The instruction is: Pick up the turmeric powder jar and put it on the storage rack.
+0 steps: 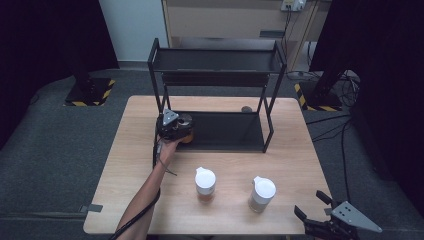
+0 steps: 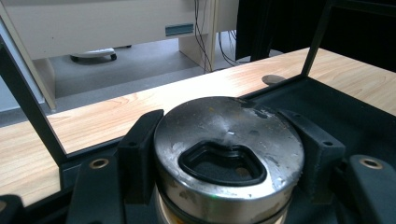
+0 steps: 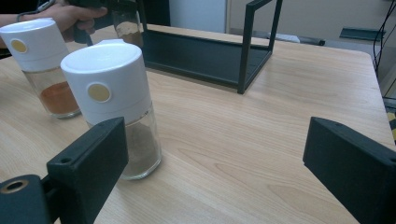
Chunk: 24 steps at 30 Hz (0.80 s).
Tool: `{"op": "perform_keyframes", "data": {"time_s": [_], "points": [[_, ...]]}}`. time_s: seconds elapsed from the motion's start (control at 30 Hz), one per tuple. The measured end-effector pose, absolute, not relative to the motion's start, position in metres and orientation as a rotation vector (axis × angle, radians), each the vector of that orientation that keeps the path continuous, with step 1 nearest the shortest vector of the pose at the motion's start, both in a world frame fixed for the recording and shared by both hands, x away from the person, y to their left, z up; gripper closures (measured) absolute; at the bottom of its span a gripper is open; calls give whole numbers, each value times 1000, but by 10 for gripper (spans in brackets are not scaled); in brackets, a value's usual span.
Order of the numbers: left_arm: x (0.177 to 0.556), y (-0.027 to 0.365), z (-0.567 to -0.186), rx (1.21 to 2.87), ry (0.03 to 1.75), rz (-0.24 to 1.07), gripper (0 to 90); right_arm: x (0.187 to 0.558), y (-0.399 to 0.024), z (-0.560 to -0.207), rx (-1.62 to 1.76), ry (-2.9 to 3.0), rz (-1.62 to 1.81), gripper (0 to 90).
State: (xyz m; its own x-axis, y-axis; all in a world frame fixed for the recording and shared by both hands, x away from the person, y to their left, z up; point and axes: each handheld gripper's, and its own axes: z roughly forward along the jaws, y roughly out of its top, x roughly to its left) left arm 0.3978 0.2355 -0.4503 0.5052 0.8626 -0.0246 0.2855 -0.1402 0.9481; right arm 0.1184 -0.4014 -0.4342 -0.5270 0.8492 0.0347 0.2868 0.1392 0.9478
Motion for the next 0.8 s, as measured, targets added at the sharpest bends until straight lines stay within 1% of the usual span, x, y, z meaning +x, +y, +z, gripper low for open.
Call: {"op": "perform_keyframes", "data": {"time_s": [0.8], "points": [[400, 233, -459, 1670, 986, 674, 341, 119, -402, -434, 1084, 1896, 1395, 69]]}}
